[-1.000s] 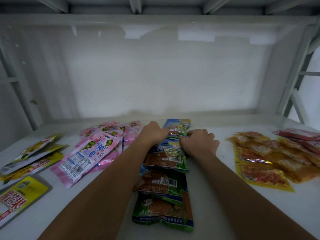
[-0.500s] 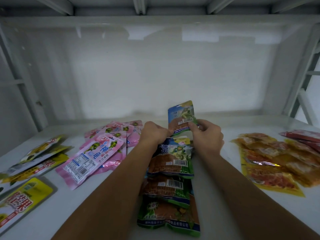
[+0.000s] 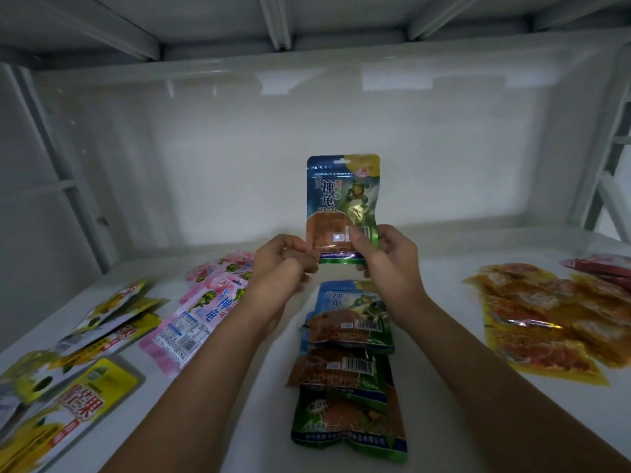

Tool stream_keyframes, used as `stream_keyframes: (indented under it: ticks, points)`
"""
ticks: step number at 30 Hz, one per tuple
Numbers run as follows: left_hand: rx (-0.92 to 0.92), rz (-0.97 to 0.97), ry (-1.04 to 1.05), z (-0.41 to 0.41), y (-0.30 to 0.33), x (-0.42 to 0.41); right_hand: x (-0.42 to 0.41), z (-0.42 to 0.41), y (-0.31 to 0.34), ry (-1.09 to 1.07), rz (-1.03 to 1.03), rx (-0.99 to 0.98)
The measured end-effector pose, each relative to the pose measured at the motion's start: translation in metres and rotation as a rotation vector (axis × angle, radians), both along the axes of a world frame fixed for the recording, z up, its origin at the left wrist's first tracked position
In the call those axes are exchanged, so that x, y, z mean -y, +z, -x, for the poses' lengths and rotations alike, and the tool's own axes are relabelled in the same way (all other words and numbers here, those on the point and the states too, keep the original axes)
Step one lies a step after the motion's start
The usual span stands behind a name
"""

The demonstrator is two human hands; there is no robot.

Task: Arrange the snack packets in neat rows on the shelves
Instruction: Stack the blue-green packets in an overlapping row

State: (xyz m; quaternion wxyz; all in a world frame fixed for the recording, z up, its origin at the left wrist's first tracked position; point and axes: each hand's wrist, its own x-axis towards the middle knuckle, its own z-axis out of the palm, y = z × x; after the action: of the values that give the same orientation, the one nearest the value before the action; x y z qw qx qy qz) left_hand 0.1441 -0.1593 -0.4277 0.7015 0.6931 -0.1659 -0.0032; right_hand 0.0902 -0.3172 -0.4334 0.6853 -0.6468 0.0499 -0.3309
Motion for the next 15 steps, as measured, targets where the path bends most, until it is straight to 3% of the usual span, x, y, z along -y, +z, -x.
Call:
stream_keyframes:
  ticks: [6,15]
  points:
    - [-0.031,0.175,-0.11,0.0,-0.011,-0.007,-0.008,0.001,-0.016,0.095,0.294,-0.048]
    - [-0.023,0.207,-0.159,0.001,-0.011,-0.006,-0.002,0.001,-0.013,0.134,0.242,-0.077]
